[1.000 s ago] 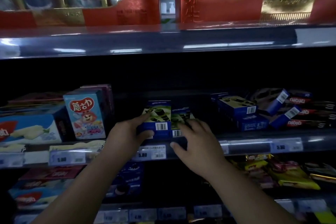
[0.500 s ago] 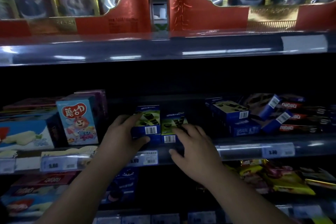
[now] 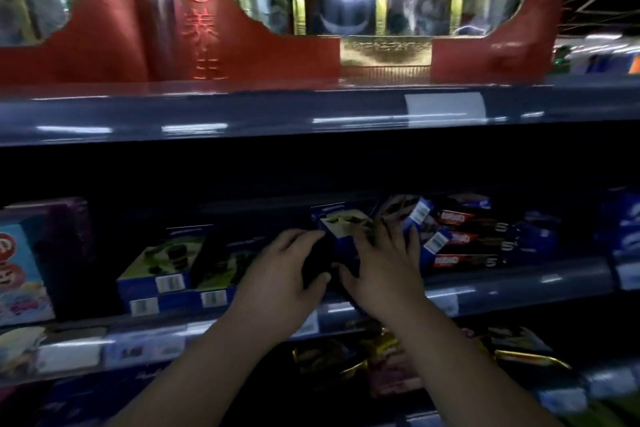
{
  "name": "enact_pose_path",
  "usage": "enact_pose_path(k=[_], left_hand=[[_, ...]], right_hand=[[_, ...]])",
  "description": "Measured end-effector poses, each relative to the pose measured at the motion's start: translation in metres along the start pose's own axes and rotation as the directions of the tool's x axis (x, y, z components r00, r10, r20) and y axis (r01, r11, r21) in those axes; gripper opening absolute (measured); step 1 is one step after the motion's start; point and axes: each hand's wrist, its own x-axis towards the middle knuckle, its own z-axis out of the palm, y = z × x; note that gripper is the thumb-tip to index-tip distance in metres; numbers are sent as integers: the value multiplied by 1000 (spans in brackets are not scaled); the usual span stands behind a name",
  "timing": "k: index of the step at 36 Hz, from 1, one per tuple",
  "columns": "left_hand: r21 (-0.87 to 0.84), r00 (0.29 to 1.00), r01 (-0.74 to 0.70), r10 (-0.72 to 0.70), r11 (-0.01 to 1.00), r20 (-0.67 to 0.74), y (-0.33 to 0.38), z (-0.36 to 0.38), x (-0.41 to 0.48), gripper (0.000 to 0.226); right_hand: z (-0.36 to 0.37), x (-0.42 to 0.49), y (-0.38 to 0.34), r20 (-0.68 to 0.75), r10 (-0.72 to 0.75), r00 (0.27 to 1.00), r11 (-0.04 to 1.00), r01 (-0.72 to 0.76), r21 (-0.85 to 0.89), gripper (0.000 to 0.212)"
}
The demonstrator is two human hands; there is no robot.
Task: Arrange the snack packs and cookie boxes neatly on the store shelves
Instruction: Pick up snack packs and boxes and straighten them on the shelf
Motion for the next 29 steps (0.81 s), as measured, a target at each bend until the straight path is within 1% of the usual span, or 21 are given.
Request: enact_pose_path(k=[3, 6, 8, 10, 12, 14, 19, 21, 23, 26, 28, 29], left_hand=[[-79, 997, 75, -72, 994, 41, 10, 16, 10, 58], [-156, 977, 195, -178, 968, 115, 14, 27, 18, 54], [-288, 950, 303, -264, 908, 167, 17, 32, 22, 50], [-382, 927, 373, -324, 846, 187, 21, 35, 26, 44], [-404, 920, 391, -353, 827, 169, 21, 37, 29, 37], [-419, 917, 397, -370, 816, 149, 20, 39, 29, 30], [-459, 926, 366, -364, 809, 96, 21, 33, 20, 20], [-465, 935, 336, -349, 819, 62, 19, 26, 14, 20], [-407, 951, 292, -309, 866, 23, 16, 18, 7, 24], [-200, 972, 220, -232, 955, -40, 11, 3, -6, 30], [48, 982, 155, -149, 987, -113, 3, -7, -15, 28], [177, 985, 123, -99, 976, -138, -3, -11, -20, 28]], right_hand=[[-5, -3, 6, -11, -41, 999, 999, 41, 4, 72], [-7, -13, 10, -105, -87, 991, 996, 90, 24, 60], [-9, -21, 12, -155, -120, 981, 988, 134, 83, 52], [-11, -27, 15, -169, -144, 975, 964, 177, 197, 44], [-12, -29, 19, -209, -153, 966, 929, 213, 303, 35], [-9, -29, 20, -250, -158, 955, 908, 240, 343, 32], [1, -30, 17, -350, -128, 928, 886, 265, 381, 43], [4, -30, 14, -375, -126, 918, 869, 285, 405, 45], [5, -30, 8, -394, -137, 909, 858, 307, 411, 45], [8, -29, -6, -404, -153, 902, 842, 333, 425, 42], [12, -30, -16, -403, -180, 897, 838, 354, 414, 39], [14, -31, -21, -385, -201, 901, 842, 360, 401, 36]])
